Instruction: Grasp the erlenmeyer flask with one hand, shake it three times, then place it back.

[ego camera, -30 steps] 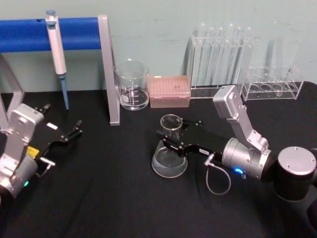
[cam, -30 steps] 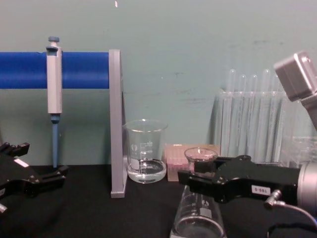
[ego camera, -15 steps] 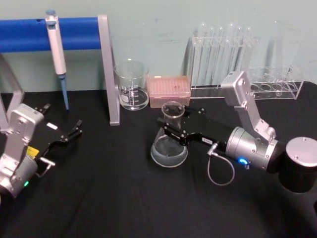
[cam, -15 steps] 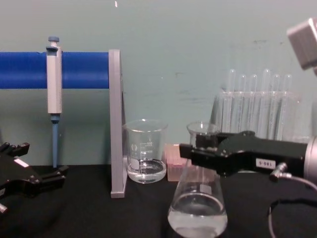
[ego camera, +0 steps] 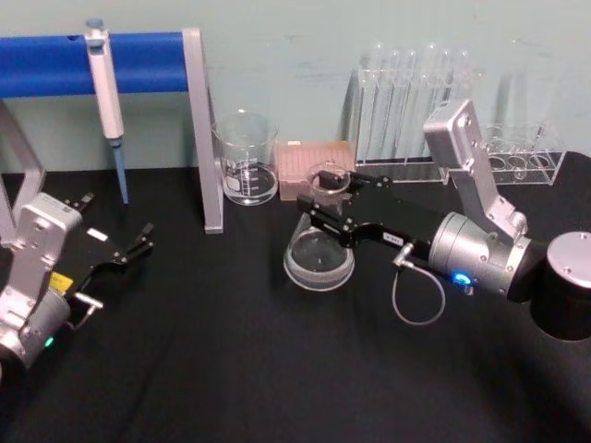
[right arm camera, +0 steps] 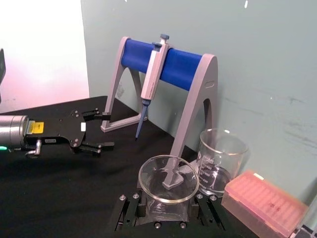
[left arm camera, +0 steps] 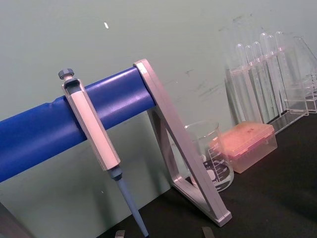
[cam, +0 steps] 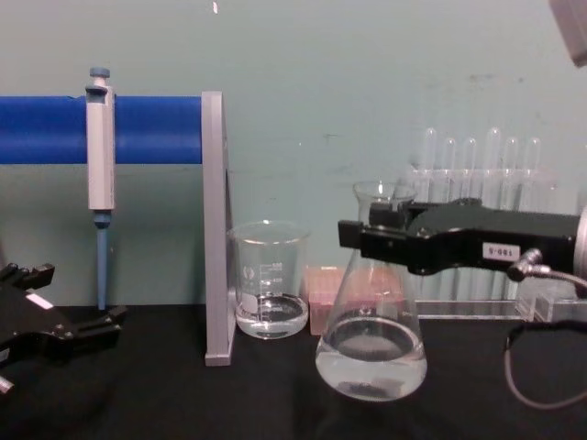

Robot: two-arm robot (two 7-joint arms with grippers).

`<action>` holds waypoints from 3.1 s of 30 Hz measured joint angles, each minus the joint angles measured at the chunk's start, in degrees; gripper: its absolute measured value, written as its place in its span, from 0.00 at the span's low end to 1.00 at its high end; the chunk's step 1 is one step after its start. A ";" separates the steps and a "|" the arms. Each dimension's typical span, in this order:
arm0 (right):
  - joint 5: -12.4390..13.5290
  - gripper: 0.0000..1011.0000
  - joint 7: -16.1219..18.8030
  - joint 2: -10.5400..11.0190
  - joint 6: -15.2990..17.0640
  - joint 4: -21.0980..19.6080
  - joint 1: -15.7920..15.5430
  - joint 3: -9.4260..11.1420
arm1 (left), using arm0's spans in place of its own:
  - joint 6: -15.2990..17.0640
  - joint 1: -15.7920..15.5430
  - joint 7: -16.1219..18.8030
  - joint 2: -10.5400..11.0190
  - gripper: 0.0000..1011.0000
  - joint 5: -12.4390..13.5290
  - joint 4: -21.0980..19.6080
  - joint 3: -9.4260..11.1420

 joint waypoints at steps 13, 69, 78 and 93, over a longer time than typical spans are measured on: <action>1.45 0.45 -0.63 1.18 1.12 -2.93 0.17 0.42 | 0.00 0.00 0.00 0.00 0.99 0.00 0.00 0.00; 2.55 0.45 -1.15 1.39 1.14 -1.85 0.99 -0.57 | 0.00 0.00 0.00 0.00 0.99 0.00 0.00 0.00; 2.57 0.45 -1.01 1.26 1.03 -1.54 1.20 -0.75 | 0.00 0.00 0.00 0.00 0.99 0.00 0.00 0.00; 2.58 0.45 -0.86 1.12 0.95 -1.26 1.43 -1.00 | 0.00 0.00 0.00 0.00 0.99 0.00 0.00 0.00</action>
